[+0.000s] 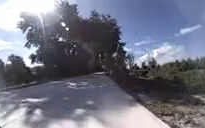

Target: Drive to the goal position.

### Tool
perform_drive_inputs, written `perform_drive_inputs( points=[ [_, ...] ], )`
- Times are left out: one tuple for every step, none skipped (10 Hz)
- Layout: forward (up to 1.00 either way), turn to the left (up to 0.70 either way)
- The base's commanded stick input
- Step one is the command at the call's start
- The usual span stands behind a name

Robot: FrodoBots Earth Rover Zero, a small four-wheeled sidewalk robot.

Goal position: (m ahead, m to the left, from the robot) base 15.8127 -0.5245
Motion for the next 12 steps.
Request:
perform_drive_inputs(
  points=[
    [0.85, 0.0],
    [0.85, 0.0],
    [0.85, 0.0],
    [0.85, 0.0],
    [0.85, 0.0],
    [0.85, 0.0],
    [0.85, 0.0],
    [0.85, 0.0],
    [0.85, 0.0],
    [0.85, 0.0],
    [0.85, 0.0],
    [0.85, 0.0]
  ],
)
